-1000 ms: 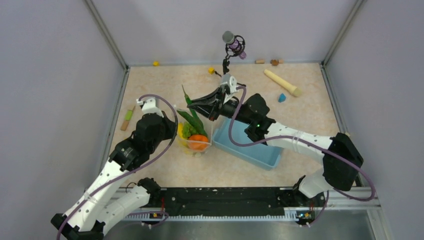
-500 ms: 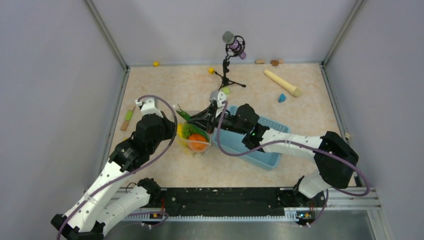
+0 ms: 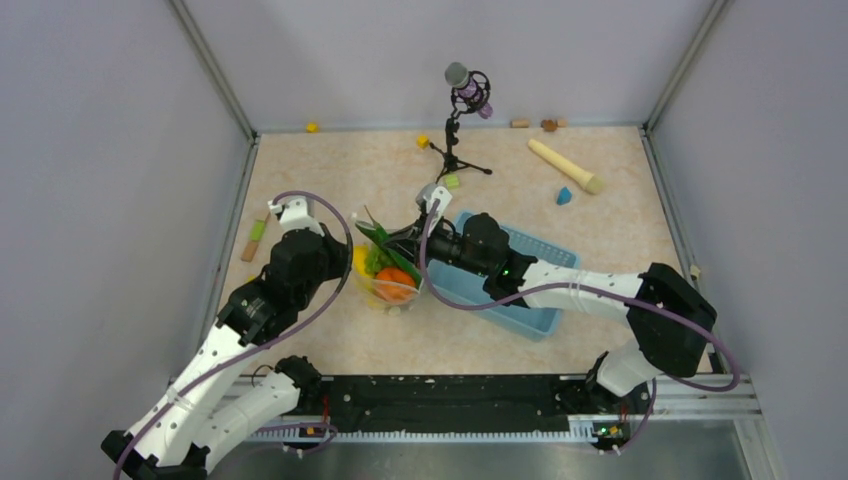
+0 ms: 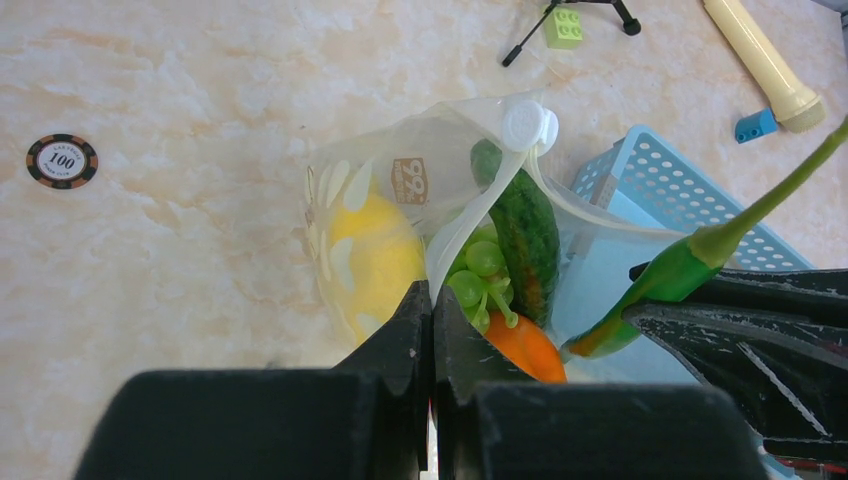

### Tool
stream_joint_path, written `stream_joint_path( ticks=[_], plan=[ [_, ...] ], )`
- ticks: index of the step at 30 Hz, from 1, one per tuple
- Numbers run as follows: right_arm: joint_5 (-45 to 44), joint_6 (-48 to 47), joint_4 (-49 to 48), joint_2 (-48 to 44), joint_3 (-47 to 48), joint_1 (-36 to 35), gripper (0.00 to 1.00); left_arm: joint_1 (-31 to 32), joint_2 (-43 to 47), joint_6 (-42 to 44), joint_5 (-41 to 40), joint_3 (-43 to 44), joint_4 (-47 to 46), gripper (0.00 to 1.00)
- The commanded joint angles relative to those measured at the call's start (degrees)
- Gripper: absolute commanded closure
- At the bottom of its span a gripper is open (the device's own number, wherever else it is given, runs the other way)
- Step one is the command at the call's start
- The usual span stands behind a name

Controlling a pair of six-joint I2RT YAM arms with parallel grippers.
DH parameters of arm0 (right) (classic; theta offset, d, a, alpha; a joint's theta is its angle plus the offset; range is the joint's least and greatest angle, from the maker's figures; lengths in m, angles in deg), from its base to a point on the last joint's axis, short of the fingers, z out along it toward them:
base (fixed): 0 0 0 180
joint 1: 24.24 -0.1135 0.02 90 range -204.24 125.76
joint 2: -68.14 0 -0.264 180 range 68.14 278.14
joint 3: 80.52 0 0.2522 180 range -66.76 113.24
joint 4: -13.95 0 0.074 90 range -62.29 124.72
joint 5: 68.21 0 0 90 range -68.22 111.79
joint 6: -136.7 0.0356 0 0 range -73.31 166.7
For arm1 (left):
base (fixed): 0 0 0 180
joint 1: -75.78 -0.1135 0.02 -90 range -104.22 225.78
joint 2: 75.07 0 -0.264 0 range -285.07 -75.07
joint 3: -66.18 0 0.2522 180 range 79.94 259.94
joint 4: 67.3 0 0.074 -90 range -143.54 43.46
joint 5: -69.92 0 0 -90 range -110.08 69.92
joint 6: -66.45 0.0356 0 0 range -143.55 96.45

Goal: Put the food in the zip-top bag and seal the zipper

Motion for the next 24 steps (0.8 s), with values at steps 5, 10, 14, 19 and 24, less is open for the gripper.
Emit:
stream_joint_path(
  ticks=[5,10,14,19,24],
  plan=[
    [-4.7,-1.2,2.1,-0.2,2.9,-3.7,1.0,-0.3,0.7,-0.6,-0.4,-0.2,-3.4,1.0],
    [-2.3,-3.8,12.7,1.6,7.4,-4.0,1.0,-0.3,0.9,-0.6,0.1,-0.2,-3.5,1.0],
    [-2.0,-4.7,18.5,2.8,9.6,-4.0,1.0,-0.3,1.1,-0.4,0.8,-0.4,-3.9,1.0],
    [-2.8,-4.1,26.6,6.2,13.2,-4.2,1.0,-0.3,1.6,-0.3,1.3,-0.4,-4.1,1.0],
    [-5.6,-4.7,34.5,9.2,17.5,-4.6,1.0,-0.3,1.8,-0.3,1.0,-0.3,-4.1,1.0]
  ],
)
